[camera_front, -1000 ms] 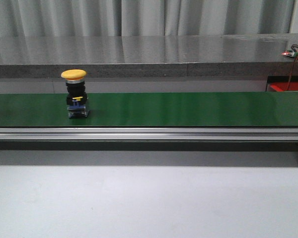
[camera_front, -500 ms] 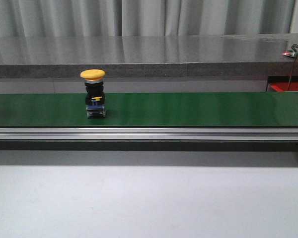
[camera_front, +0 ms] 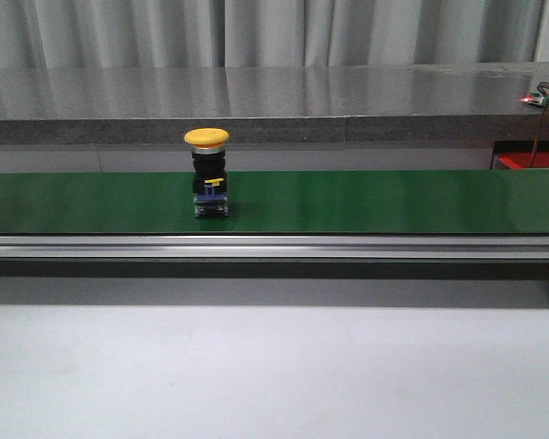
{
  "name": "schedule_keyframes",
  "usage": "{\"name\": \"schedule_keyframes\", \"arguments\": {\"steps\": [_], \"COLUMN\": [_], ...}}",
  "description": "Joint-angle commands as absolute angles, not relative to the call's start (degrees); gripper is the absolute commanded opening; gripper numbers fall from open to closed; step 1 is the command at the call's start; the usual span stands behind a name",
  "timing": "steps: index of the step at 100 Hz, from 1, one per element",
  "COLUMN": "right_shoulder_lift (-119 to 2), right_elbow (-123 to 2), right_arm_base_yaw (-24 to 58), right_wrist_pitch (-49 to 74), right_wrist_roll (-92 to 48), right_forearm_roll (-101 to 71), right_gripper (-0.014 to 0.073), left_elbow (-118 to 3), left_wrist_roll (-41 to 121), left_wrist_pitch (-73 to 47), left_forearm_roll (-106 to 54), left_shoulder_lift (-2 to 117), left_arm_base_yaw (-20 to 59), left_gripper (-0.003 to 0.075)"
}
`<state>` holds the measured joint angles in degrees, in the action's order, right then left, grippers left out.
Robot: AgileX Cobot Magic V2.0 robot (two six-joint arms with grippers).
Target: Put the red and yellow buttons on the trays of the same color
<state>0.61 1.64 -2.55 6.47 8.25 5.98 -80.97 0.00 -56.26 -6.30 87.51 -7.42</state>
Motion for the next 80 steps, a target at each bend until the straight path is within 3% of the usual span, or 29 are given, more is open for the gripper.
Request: {"name": "schedule_keyframes", "arguments": {"steps": [1, 16, 25, 80], "right_shoulder_lift": [1.5, 1.5, 1.5, 1.5], "right_elbow": [0.6, 0.6, 0.6, 0.6], "right_arm_base_yaw": [-2.5, -2.5, -2.5, -2.5], "right_wrist_pitch": [2.3, 2.3, 2.3, 2.2], "right_wrist_roll": [8.0, 8.0, 8.0, 8.0], "right_forearm_roll": [6.8, 6.8, 6.8, 6.8], "right_gripper": [-0.0072, -0.0072, -0.0072, -0.0072], "left_elbow": [-80.9, -75.5, -72.5, -58.0], "left_wrist_roll": [1.3, 3.7, 5.6, 6.9], "left_wrist_pitch": [-55.4, -54.2, -54.0, -51.4], "left_forearm_roll": [-7.4, -9.4, -11.1, -13.1], "left_shoulder_lift": [81.8, 74.9, 71.3, 53.5], "left_arm_base_yaw": [-7.1, -7.1, -7.1, -7.1], "left_gripper": [0.0353, 0.0099, -0.0014, -0.0019]}}
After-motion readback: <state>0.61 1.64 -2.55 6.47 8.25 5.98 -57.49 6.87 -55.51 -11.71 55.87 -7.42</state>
